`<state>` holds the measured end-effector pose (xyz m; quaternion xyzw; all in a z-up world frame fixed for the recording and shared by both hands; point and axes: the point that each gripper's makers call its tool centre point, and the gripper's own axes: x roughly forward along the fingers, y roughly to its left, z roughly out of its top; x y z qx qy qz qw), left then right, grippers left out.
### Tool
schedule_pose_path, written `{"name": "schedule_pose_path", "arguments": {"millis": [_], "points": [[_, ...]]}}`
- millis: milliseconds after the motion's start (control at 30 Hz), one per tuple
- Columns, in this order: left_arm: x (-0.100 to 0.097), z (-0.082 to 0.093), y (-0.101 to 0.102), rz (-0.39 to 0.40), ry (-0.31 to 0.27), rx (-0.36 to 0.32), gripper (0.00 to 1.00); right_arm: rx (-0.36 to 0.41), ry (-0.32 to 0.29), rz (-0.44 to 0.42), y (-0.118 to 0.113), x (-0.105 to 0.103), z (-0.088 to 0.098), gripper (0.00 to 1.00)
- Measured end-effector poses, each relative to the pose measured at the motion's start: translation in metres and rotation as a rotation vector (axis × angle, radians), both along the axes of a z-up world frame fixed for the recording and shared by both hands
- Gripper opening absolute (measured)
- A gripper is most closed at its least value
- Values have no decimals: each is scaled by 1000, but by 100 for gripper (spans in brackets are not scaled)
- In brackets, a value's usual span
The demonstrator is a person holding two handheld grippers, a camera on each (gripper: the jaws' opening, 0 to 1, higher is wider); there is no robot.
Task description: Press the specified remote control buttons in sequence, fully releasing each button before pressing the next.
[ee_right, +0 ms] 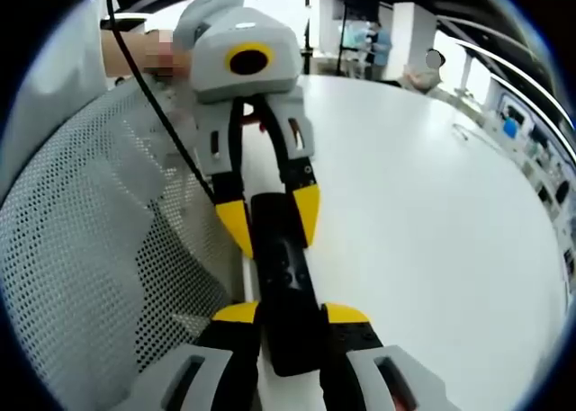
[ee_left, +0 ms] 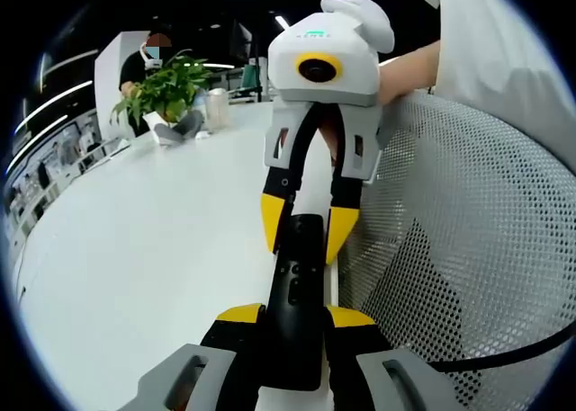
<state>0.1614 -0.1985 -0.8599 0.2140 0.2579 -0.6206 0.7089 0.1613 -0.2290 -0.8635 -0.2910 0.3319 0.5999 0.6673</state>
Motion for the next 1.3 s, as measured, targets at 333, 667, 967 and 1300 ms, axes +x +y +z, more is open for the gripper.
{"name": "schedule_pose_path", "arguments": {"millis": [333,667,967,1300], "points": [[0,0,0,-4,-5,13,25,-8,-36,46,1,0,-2,22],[2,0,-1,15,-1,38,26,0,-32,43,1,1,-2,21],[6,0,-1,46,13,75,27,8,-27,27,2,2,-3,21],[14,14,-4,152,100,-16,38,16,-27,22,4,3,-2,22]]}}
